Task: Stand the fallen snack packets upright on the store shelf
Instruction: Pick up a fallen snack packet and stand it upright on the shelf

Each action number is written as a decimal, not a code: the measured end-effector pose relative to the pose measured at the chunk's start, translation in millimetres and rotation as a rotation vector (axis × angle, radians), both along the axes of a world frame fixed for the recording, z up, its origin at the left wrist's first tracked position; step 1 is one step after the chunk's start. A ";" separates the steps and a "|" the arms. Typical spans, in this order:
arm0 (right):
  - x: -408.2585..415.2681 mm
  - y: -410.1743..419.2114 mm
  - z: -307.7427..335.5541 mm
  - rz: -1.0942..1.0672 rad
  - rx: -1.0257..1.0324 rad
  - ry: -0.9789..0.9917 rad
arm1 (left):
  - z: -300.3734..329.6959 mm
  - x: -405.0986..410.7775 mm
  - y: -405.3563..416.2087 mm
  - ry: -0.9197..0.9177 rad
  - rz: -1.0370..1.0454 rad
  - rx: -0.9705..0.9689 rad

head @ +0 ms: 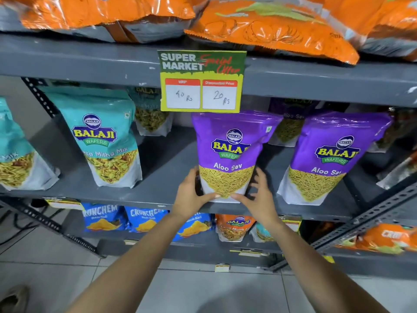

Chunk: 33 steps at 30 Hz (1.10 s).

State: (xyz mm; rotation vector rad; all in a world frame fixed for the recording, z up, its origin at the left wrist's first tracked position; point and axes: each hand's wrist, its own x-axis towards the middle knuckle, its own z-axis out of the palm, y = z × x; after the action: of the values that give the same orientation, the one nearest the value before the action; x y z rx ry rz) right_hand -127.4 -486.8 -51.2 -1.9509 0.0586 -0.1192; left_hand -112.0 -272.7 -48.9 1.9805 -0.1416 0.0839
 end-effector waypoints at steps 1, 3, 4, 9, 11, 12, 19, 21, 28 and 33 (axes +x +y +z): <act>-8.5 2.7 -0.6 -0.098 -0.013 -0.066 | -1.4 -3.7 8.7 -0.003 0.024 -0.008; -27.5 13.4 -3.3 -0.273 -0.051 -0.223 | -3.5 -13.7 33.6 -0.021 0.145 -0.040; -36.2 24.1 -3.6 -0.316 -0.056 -0.284 | -3.6 -20.0 49.4 -0.045 0.220 -0.068; -45.0 119.7 0.8 -0.107 -0.095 -0.336 | -14.6 -41.0 157.1 -0.199 0.537 -0.012; -27.4 164.4 -0.1 0.010 -0.132 -0.258 | -18.8 -34.5 201.4 -0.221 0.604 0.117; -15.7 185.7 -1.3 0.064 -0.146 -0.213 | -17.4 -28.1 219.1 -0.214 0.601 0.166; 65.9 293.1 -5.6 0.255 -0.047 0.256 | -4.0 34.8 284.0 0.236 0.208 -0.046; 75.9 296.9 -24.8 0.258 0.006 0.272 | -0.8 35.3 280.3 0.226 0.197 -0.031; 47.8 278.4 -8.0 0.207 0.038 0.266 | -2.1 12.8 250.8 0.161 0.211 -0.058; 42.9 272.8 -4.8 0.197 0.059 0.271 | -2.1 8.9 242.6 0.185 0.220 -0.105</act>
State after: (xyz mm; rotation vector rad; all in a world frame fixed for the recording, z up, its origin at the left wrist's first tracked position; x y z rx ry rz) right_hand -84.5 -214.0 -56.0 -1.8919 0.0479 0.2742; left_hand -103.2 -30.0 -51.0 1.8818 0.1975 0.0485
